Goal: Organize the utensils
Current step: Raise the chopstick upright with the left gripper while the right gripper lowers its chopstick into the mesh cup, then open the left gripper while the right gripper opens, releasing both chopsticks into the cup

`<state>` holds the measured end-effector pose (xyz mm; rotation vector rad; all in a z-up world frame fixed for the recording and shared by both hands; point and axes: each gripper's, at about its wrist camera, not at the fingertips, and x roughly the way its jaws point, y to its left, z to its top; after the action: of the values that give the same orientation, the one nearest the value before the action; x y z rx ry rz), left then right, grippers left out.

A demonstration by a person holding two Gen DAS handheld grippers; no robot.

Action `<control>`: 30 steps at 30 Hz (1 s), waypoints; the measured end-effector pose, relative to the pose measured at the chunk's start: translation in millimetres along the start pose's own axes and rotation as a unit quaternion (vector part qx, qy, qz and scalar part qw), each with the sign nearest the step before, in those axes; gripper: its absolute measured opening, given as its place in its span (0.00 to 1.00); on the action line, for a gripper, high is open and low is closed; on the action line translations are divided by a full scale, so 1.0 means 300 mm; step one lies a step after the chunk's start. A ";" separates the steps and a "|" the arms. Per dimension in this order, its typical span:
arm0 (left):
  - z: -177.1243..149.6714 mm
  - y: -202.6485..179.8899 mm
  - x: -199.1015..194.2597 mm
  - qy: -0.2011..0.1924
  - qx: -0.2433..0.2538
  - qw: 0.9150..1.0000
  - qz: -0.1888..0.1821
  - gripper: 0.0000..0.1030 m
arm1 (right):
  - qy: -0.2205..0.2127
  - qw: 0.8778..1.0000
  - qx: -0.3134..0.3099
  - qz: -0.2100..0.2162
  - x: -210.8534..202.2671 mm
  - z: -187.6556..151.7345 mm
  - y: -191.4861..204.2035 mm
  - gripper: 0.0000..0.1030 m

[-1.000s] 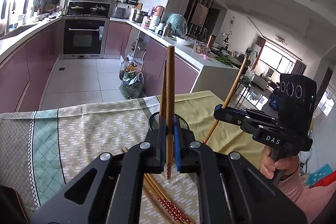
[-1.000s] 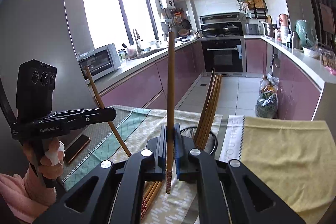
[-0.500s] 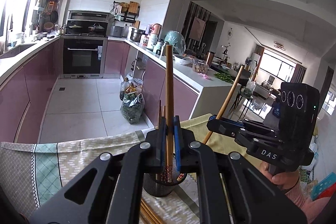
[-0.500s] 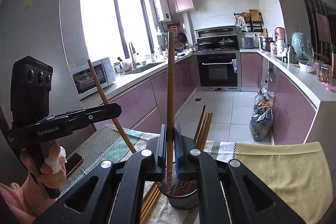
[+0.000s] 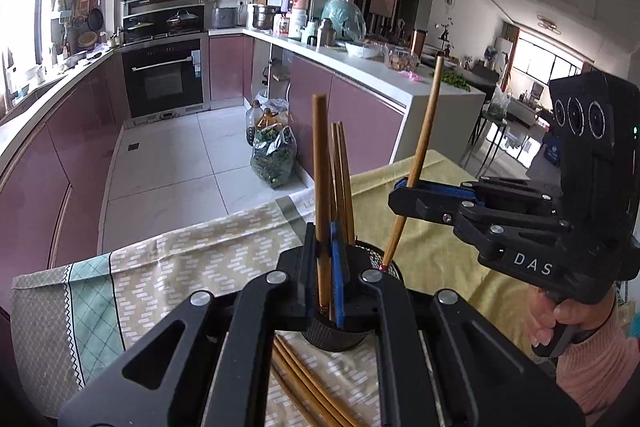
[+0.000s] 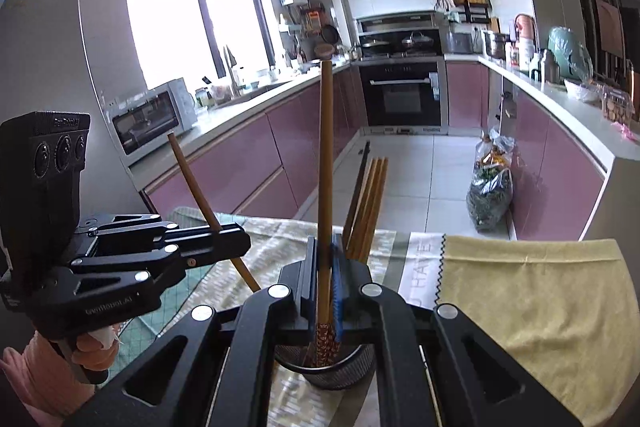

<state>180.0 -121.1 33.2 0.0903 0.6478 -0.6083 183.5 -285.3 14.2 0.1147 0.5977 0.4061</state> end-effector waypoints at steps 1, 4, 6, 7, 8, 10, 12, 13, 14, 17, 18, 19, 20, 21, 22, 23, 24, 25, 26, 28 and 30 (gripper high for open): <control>-0.006 -0.002 0.016 0.008 0.004 1.000 -0.001 0.07 | 0.008 1.000 0.002 -0.001 0.011 -0.006 -0.003 0.06; -0.020 -0.004 0.054 0.030 0.010 1.000 0.002 0.07 | 0.033 0.999 0.010 -0.002 0.049 -0.025 -0.016 0.06; -0.023 0.000 0.074 0.037 0.011 0.999 0.006 0.07 | 0.046 0.999 0.018 -0.005 0.076 -0.033 -0.029 0.06; -0.017 0.005 0.088 0.040 0.009 0.999 0.006 0.07 | 0.050 0.998 0.022 -0.005 0.087 -0.037 -0.034 0.06; -0.015 0.007 0.094 0.042 0.008 0.999 0.006 0.07 | 0.053 0.998 0.025 -0.007 0.095 -0.043 -0.037 0.06; -0.010 0.015 0.109 0.047 0.005 0.999 0.006 0.07 | 0.057 0.998 0.031 -0.007 0.107 -0.047 -0.049 0.06; -0.001 0.023 0.129 0.052 0.004 0.999 0.010 0.08 | 0.059 0.998 0.036 -0.008 0.116 -0.051 -0.055 0.06; 0.003 0.031 0.142 0.055 0.002 0.998 0.013 0.08 | 0.060 0.997 0.038 -0.008 0.120 -0.052 -0.057 0.06; 0.005 0.034 0.154 0.058 0.000 0.998 0.014 0.08 | 0.061 0.997 0.041 -0.009 0.124 -0.050 -0.062 0.06; 0.014 0.045 0.195 0.068 -0.005 0.997 0.019 0.08 | 0.060 0.997 0.049 -0.010 0.128 -0.052 -0.067 0.08; 0.017 0.053 0.204 0.069 -0.007 0.997 0.021 0.08 | 0.059 0.997 0.052 -0.011 0.130 -0.052 -0.069 0.09; 0.016 0.057 0.212 0.071 -0.009 0.997 0.021 0.08 | 0.059 0.997 0.054 -0.011 0.132 -0.053 -0.070 0.09; 0.012 0.061 0.216 0.071 -0.012 0.997 0.021 0.08 | 0.058 0.997 0.056 -0.012 0.131 -0.053 -0.071 0.10; 0.009 0.068 0.219 0.070 -0.015 0.997 0.020 0.10 | 0.058 0.997 0.058 -0.011 0.130 -0.055 -0.071 0.12; 0.005 0.073 0.221 0.070 -0.017 0.997 0.018 0.12 | 0.057 0.997 0.059 -0.010 0.129 -0.050 -0.076 0.14; -0.003 0.079 0.220 0.068 -0.019 0.997 0.017 0.16 | 0.054 0.997 0.059 -0.009 0.127 -0.050 -0.077 0.15; -0.007 0.081 0.213 0.065 -0.021 0.997 0.018 0.18 | 0.053 0.997 0.060 -0.011 0.124 -0.052 -0.075 0.15; -0.014 0.083 0.206 0.062 -0.022 0.998 0.018 0.19 | 0.051 0.997 0.060 -0.010 0.121 -0.053 -0.076 0.16; -0.020 0.087 0.196 0.057 -0.025 0.998 0.017 0.19 | 0.050 0.997 0.060 -0.009 0.118 -0.053 -0.076 0.17; -0.034 0.093 0.175 0.049 -0.032 0.998 0.020 0.19 | 0.044 0.997 0.058 -0.007 0.105 -0.055 -0.071 0.20; -0.049 0.097 0.143 0.036 -0.036 0.998 0.026 0.24 | 0.038 0.998 0.053 -0.010 0.089 -0.061 -0.061 0.22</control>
<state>215.4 -114.8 -6.8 0.0618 0.7347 -0.5337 199.4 -291.5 -18.7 0.1955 0.6947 0.3609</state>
